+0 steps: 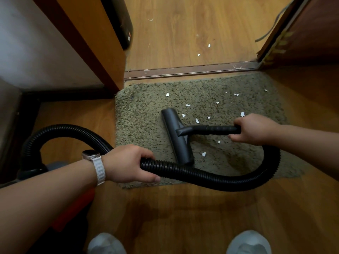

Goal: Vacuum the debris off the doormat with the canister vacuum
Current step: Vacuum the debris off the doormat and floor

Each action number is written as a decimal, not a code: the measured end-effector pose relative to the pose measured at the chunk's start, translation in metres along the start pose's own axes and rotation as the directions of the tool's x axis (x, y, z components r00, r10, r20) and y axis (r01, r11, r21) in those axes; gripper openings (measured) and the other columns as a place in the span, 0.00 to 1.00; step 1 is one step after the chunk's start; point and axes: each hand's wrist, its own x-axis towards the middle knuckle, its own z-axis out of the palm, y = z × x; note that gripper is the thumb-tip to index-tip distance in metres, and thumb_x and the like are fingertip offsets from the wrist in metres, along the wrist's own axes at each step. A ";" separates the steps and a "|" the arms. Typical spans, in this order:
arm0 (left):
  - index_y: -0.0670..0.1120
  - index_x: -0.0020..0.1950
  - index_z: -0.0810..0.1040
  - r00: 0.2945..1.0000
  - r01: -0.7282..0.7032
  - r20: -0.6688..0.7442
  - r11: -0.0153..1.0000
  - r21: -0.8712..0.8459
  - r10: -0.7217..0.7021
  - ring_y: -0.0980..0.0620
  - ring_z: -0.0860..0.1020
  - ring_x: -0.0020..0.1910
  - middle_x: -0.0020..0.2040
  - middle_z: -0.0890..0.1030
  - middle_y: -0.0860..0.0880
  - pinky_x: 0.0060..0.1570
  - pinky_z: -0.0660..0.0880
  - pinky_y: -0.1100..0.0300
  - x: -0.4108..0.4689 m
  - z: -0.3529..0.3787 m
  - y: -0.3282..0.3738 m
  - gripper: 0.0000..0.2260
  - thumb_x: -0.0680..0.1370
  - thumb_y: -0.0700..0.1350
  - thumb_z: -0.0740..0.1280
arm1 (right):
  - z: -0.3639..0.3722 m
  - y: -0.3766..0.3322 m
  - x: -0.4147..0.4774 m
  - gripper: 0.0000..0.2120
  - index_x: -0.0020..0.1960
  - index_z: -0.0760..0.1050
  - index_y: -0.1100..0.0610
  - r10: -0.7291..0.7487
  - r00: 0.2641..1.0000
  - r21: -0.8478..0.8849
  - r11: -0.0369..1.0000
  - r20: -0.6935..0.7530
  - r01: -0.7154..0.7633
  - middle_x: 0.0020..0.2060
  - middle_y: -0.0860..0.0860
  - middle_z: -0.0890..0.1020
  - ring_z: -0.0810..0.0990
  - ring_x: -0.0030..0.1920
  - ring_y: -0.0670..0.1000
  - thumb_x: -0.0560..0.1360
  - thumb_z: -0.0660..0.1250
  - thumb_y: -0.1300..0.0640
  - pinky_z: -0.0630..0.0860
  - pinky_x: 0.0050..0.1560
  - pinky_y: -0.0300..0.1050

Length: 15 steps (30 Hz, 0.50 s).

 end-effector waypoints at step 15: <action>0.57 0.48 0.79 1.000 -0.006 -0.010 1.000 0.023 0.006 0.57 0.78 0.35 0.36 0.80 0.54 0.37 0.76 0.57 0.002 0.000 -0.001 0.29 0.61 0.77 0.62 | 0.002 -0.009 -0.008 0.13 0.41 0.74 0.48 -0.071 0.997 -0.092 0.993 0.029 0.074 0.31 0.45 0.77 0.76 0.33 0.47 0.74 0.65 0.39 0.68 0.29 0.42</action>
